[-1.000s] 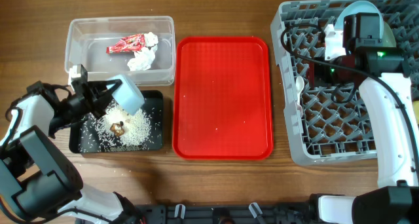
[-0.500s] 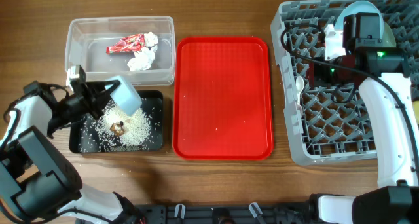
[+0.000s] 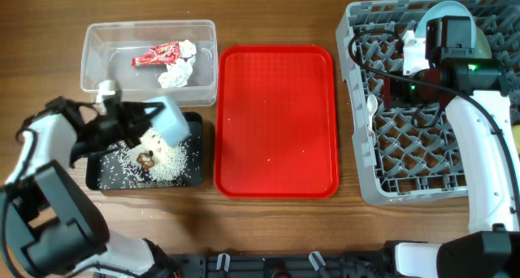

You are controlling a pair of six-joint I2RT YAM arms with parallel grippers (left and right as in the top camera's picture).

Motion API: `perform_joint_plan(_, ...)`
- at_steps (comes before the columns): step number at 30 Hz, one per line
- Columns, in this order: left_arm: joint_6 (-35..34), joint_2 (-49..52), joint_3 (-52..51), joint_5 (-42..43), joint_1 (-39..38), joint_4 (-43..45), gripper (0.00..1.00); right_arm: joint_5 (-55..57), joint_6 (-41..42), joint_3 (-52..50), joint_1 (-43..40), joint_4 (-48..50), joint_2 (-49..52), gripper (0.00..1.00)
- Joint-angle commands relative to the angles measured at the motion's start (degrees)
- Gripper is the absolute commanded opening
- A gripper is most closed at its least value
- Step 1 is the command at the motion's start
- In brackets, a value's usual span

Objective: Sort waste into correct bins and load items into the dishwasher rack
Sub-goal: 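Tip the bowl over the black tray to dump the rice, then set the empty bowl down on the red tray with the left gripper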

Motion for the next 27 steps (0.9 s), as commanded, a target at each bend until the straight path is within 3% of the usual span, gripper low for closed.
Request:
perform_joint_plan(1, -1.3, -5.6, 3.6, -8.6, -7.7, 0.7, 0.04, 0.6, 0.4, 1.1, 0.2, 0.2, -0.2, 0.5)
perform_joint_plan(8, -17.7, -6.8, 8.5, -32.9, -28.4, 16.2, 0.04, 0.6, 0.5, 1.1, 0.2, 0.1, -0.2, 0.5)
perform_joint_plan(11, -26.2, -6.4, 8.5, -48.3, -37.9, 25.9, 0.04, 0.6, 0.5, 1.1, 0.2, 0.2, -0.2, 0.5)
perform_joint_plan(17, -28.4, -4.5, 8.4, -71.4, -53.4, 38.4, 0.04, 0.6, 1.7, 1.1, 0.2, 0.2, -0.2, 0.5)
perform_joint_plan(20, -28.4, -2.0, 8.4, -75.8, -58.8, 44.0, 0.04, 0.6, 1.7, 1.1, 0.2, 0.2, -0.2, 0.5)
perform_joint_plan(27, -28.4, 5.5, 8.4, -76.1, -64.3, 50.0, 0.04, 0.5, 2.2, 1.1, 0.2, 0.1, -0.2, 0.5)
